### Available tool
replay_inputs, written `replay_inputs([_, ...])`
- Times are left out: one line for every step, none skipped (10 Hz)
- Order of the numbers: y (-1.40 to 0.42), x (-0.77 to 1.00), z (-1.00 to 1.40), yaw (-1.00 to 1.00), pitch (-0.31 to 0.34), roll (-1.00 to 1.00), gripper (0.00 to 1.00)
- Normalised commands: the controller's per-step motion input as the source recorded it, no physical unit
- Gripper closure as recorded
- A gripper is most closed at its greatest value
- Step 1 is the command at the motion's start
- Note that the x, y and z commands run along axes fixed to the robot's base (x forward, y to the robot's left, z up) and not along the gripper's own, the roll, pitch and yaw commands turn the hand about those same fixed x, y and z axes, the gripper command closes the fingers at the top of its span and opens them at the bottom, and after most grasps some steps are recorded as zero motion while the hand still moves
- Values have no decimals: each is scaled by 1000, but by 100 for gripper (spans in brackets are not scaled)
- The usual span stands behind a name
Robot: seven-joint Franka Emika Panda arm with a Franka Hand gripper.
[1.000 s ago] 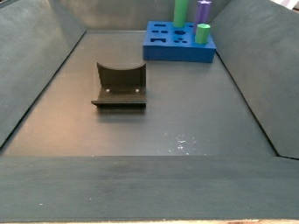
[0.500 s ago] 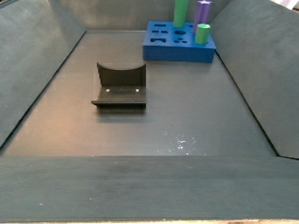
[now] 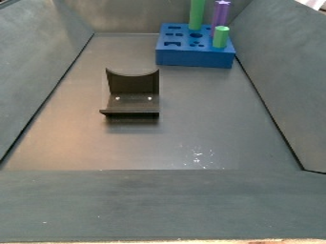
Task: Pick up the 3 prong object. Move up. Place the 3 prong object on the fixture. Regrasp the 3 prong object. Move to above the board. Insert the 3 prong object.
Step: Move to above the board, then insert the 3 prong object.
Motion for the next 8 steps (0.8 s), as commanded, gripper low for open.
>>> replay_inputs([-326,-214,10,-131,-134,-1000,100])
replay_inputs([-133,-131,4,-111,-115,-914,100])
replay_inputs([-90,-108,-2,-92,-103,-757,100])
replay_inputs([-41,-76,0,-48,-73,-466,100])
replay_inputs([-21,-54,-1,-33,-51,-308,100])
replay_inputs([0,0,0,0,0,-7,100])
replay_inputs([0,0,0,0,4,0,100])
replay_inputs([0,-20,-37,0,-21,0,100])
